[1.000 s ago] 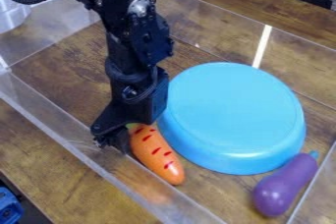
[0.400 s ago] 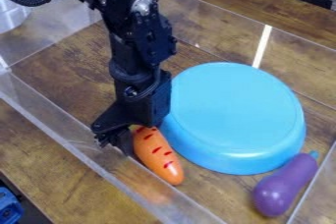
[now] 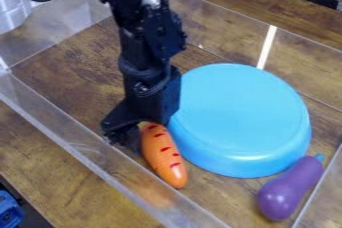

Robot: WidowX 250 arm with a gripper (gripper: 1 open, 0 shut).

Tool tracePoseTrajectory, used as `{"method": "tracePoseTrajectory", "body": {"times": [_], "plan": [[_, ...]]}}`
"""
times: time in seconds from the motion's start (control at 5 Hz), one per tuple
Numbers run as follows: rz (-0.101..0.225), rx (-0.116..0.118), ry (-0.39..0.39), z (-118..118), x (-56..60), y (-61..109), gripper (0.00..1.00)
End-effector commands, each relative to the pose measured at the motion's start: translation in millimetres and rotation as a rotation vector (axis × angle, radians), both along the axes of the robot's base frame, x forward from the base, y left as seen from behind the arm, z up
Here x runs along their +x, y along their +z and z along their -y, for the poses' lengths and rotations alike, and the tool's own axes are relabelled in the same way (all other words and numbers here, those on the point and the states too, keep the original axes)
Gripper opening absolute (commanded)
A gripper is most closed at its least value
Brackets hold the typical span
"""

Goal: Put the carrot on the blue tray

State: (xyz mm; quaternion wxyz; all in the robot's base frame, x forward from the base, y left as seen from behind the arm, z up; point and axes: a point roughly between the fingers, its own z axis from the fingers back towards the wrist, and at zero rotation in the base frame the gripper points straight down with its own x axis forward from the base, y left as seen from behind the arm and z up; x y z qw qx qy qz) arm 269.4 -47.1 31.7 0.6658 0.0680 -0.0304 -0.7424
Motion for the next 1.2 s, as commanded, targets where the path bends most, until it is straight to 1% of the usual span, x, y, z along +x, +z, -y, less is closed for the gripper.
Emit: {"method": "tracePoseTrajectory", "body": {"times": [0.0, 0.2, 0.6, 1.0], "plan": [[0.060, -0.019, 0.046, 10, 2.3, 19.2, 1.00], [0.063, -0.022, 0.097, 12, -3.2, 22.8, 1.00], [0.066, -0.030, -0.019, -2, 6.6, 30.5, 1.00], [0.071, -0.030, 0.036, -11, 18.7, 20.8, 1.00]]}}
